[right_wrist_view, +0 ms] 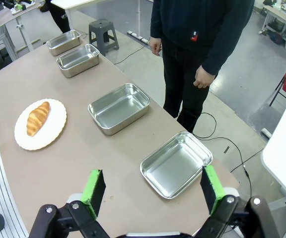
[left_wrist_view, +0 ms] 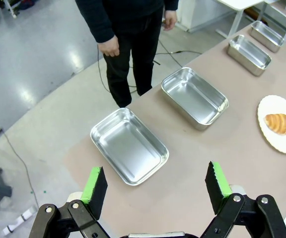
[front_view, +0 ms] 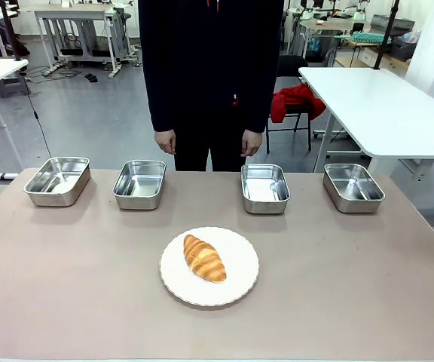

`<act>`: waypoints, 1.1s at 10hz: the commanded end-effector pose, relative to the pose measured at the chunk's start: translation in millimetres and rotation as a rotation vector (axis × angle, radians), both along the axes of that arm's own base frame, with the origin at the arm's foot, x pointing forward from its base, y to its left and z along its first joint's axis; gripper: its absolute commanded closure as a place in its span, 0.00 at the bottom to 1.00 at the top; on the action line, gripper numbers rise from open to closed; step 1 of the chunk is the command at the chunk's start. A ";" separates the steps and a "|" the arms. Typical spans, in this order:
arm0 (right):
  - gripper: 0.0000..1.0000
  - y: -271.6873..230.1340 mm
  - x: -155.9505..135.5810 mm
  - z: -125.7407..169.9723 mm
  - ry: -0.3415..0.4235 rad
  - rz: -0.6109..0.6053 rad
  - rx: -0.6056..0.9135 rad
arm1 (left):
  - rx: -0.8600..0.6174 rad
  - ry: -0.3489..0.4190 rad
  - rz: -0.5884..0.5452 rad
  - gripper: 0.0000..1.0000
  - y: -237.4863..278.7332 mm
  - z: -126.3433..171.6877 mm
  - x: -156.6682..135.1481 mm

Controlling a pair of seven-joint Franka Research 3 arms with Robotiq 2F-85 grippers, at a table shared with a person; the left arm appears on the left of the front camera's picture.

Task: Place the bread in the container.
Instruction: Place the Butter Roll into the Airtight Container indicated by the human.

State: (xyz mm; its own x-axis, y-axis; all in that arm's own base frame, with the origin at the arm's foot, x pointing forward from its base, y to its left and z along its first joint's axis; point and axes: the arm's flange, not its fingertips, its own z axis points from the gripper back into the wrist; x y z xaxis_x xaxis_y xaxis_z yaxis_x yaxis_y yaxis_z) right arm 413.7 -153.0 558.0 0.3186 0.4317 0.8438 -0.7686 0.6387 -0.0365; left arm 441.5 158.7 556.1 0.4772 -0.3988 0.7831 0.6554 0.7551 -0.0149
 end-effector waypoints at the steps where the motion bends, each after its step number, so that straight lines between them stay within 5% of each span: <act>1: 0.00 1.2 0.0 1.1 -0.004 0.003 0.000 | 0.004 -0.007 -0.009 0.00 -0.3 0.3 -0.4; 11: 0.00 1.2 0.0 1.1 -0.004 0.003 0.000 | 0.004 -0.007 -0.009 0.00 -0.3 0.3 -0.4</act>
State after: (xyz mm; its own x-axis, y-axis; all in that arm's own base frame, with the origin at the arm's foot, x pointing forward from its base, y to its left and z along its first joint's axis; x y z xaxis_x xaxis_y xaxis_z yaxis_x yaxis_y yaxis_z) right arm 413.7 -153.0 558.0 0.3187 0.4317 0.8438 -0.7686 0.6387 -0.0365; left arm 441.5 158.7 556.1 0.4772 -0.3988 0.7831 0.6554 0.7551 -0.0148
